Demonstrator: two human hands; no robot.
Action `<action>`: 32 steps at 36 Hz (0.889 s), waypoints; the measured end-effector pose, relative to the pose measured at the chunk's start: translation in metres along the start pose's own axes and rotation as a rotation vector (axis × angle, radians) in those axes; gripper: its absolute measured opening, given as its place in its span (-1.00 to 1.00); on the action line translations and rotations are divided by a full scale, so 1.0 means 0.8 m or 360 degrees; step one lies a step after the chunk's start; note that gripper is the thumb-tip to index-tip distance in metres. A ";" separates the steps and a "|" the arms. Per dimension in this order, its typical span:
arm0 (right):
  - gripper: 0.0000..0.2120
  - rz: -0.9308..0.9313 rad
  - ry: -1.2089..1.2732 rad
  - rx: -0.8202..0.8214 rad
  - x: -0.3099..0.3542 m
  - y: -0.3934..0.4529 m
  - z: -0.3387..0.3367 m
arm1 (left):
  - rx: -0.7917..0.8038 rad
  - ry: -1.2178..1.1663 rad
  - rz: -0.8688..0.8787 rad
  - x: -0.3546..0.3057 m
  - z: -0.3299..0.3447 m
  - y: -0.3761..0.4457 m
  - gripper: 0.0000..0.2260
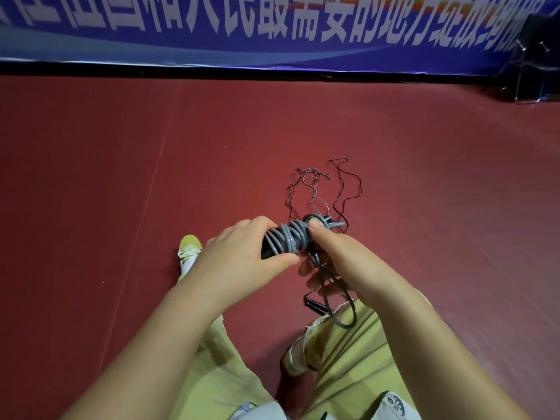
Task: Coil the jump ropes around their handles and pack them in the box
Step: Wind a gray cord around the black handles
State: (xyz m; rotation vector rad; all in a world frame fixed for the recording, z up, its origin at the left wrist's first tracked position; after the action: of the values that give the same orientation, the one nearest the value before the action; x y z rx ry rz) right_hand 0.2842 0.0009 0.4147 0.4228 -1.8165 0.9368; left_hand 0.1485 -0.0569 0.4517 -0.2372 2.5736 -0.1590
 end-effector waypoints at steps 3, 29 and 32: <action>-0.48 -0.0005 -0.0090 0.0004 0.000 0.001 0.001 | 0.0023 0.0106 -0.0036 -0.002 0.005 0.001 -0.55; -0.87 -0.0677 0.0104 0.0076 0.046 -0.032 -0.008 | 0.1148 -0.1599 0.0330 -0.028 0.047 -0.007 -0.56; -0.81 -0.0735 -0.0037 0.0222 0.062 -0.038 0.003 | 0.1425 -0.2015 0.0463 -0.043 0.058 -0.012 -0.46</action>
State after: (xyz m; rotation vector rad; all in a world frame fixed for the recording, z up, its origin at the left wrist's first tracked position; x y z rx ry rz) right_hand 0.2812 -0.0139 0.4709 0.8999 -1.5800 0.7357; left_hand 0.2035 -0.0623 0.4318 0.3004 1.0946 -0.7365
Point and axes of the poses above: each hand's wrist, its own y-axis towards the middle knuckle, its own z-axis out of the palm, x = y × z, the point moved 8 cm from there along y, towards the middle knuckle, and after that the axes turned 10 degrees about x, right-handed, at the moved point
